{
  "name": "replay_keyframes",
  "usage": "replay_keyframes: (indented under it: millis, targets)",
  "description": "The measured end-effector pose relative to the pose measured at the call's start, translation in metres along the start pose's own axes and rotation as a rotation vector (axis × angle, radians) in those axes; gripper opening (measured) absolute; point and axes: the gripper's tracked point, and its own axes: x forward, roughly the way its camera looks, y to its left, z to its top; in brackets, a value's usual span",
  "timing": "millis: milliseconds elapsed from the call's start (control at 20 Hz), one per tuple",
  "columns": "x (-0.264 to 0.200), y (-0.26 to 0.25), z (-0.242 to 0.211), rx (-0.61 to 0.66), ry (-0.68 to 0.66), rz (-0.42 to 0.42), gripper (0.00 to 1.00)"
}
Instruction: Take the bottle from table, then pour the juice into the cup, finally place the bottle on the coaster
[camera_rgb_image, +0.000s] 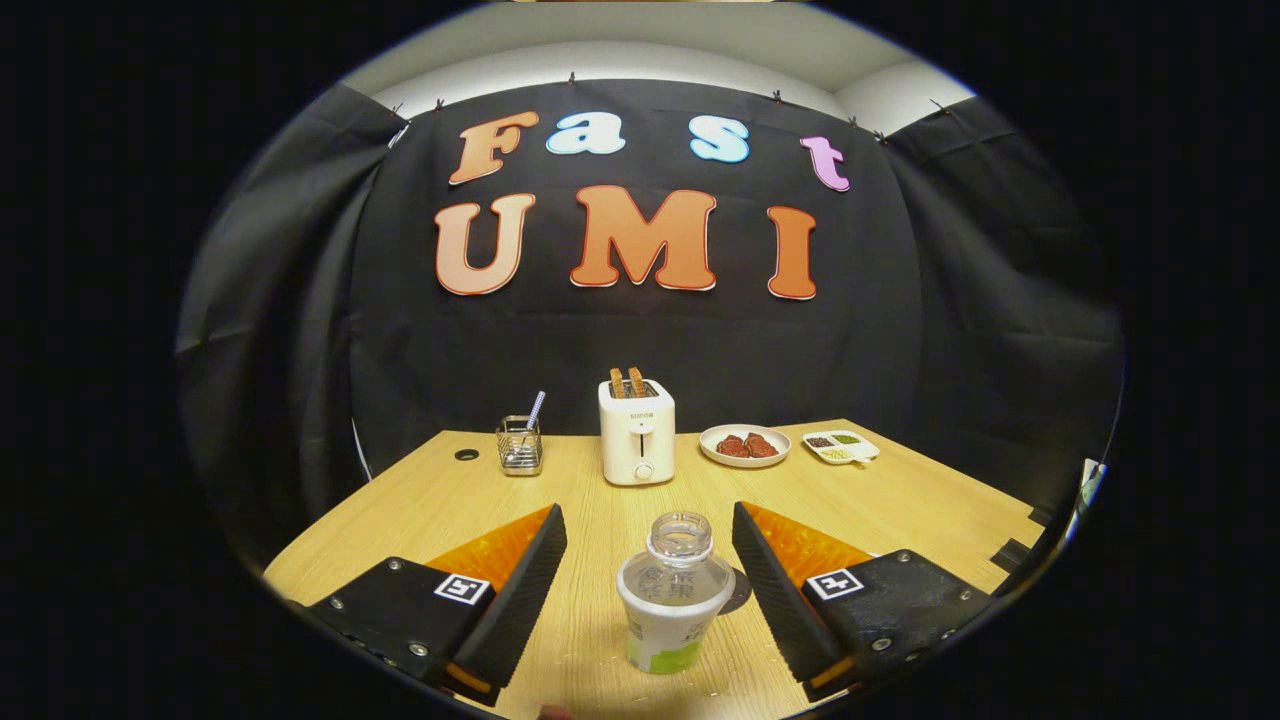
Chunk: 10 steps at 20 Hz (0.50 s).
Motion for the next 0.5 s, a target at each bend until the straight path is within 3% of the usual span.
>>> replay_keyframes:
  millis: [500]
  targets:
    - [0.018,-0.003,-0.057,-0.002,0.060,0.005,0.99]
